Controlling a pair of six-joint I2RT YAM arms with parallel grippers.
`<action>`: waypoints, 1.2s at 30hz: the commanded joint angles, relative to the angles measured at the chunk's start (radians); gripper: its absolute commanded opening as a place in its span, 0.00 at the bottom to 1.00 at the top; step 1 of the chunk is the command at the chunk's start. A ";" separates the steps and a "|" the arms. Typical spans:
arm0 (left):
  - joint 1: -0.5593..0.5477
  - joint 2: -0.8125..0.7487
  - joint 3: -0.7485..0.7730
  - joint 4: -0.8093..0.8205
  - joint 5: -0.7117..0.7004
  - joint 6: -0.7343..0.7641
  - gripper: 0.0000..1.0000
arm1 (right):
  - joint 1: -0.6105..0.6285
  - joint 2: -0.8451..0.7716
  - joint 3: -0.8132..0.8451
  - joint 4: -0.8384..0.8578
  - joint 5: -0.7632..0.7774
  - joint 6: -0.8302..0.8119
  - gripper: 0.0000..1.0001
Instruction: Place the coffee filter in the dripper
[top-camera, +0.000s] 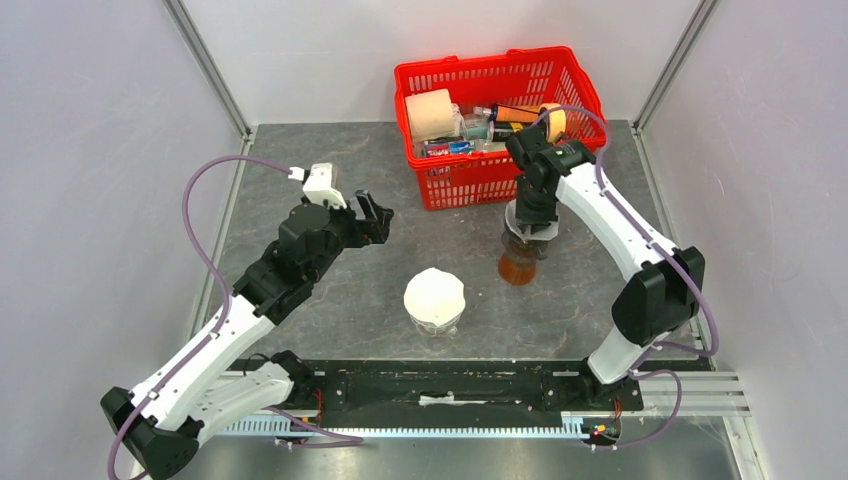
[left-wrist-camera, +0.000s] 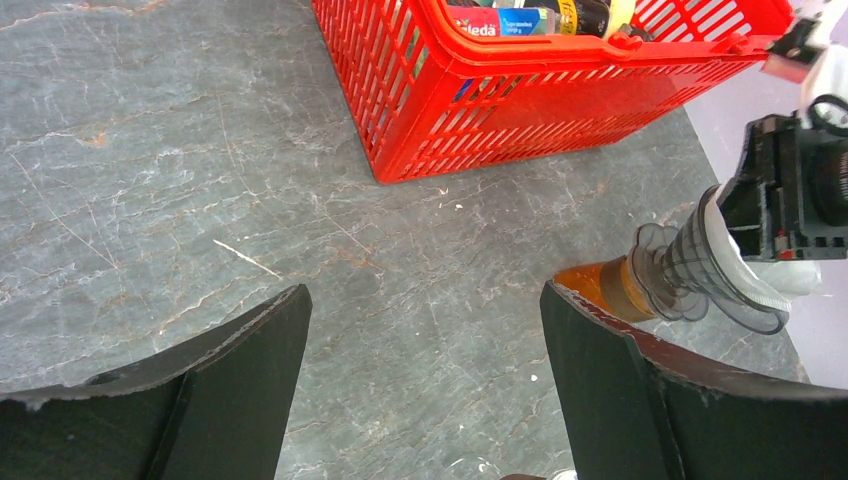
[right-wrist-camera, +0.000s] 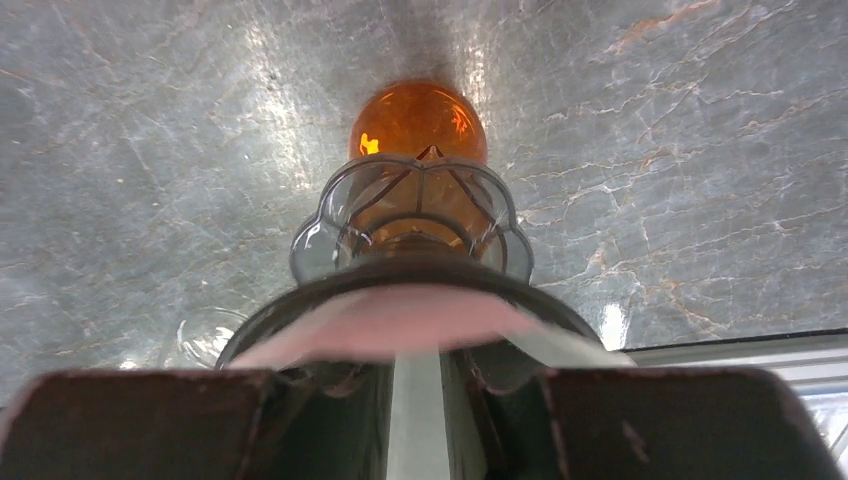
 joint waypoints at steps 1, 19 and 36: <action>0.005 -0.020 0.000 0.027 0.004 -0.025 0.91 | 0.004 -0.102 0.101 -0.030 0.063 0.007 0.30; 0.159 0.027 -0.009 -0.070 0.015 -0.118 0.98 | -0.255 -0.512 -0.181 0.170 0.246 0.036 0.97; 0.367 -0.007 -0.128 -0.233 -0.204 -0.294 0.98 | -0.687 -0.638 -0.705 0.533 0.050 0.108 0.97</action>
